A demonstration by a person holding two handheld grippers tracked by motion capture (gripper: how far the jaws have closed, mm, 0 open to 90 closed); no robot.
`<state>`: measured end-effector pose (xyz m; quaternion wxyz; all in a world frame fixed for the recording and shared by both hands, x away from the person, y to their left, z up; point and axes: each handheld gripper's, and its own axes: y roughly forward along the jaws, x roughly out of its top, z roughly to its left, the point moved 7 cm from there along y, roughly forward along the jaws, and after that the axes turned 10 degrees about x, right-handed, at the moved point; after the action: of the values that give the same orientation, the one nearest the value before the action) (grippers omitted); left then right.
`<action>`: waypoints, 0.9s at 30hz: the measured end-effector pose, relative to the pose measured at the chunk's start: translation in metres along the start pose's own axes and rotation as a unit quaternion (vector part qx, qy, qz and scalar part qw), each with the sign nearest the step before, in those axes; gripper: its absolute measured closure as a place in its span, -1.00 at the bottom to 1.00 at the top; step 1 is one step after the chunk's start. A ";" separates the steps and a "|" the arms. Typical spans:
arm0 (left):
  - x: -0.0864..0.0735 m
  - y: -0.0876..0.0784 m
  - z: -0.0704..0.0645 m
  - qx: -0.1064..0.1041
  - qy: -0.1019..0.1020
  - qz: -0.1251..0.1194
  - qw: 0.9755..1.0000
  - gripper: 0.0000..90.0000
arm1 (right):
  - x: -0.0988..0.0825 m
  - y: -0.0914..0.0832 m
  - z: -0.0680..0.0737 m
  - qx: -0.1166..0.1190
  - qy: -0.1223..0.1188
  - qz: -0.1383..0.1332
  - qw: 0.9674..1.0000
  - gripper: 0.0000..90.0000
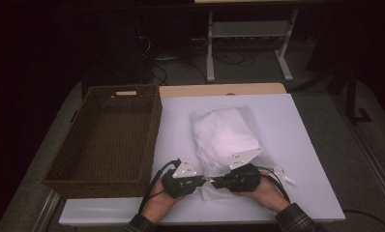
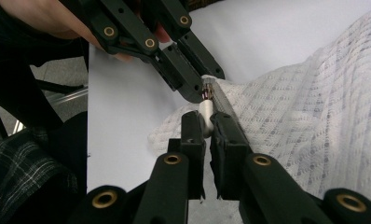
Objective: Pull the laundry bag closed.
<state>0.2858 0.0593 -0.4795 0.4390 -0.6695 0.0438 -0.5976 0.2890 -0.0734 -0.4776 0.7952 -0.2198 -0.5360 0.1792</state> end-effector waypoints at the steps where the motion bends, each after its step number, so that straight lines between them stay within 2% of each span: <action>1: 0.000 0.000 0.000 0.000 -0.001 0.000 1.000 0.87 | 0.000 0.000 0.000 0.000 -0.001 -0.001 1.000 0.92; 13: -0.001 0.000 0.003 0.005 -0.009 0.010 1.000 0.90 | 0.001 0.000 -0.002 -0.020 -0.011 0.004 1.000 0.93; 20: -0.001 -0.004 0.009 0.019 -0.024 0.007 1.000 0.90 | -0.002 -0.012 -0.004 -0.043 -0.017 0.001 0.999 0.93; 27: -0.004 -0.005 0.012 0.027 -0.028 0.014 0.999 0.90 | -0.009 -0.026 -0.008 -0.059 -0.017 0.002 0.998 0.92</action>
<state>0.2927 0.0712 -0.4780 0.4667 -0.6731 0.0248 -0.5732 0.2945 -0.1006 -0.4730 0.7714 -0.2646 -0.5584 0.1520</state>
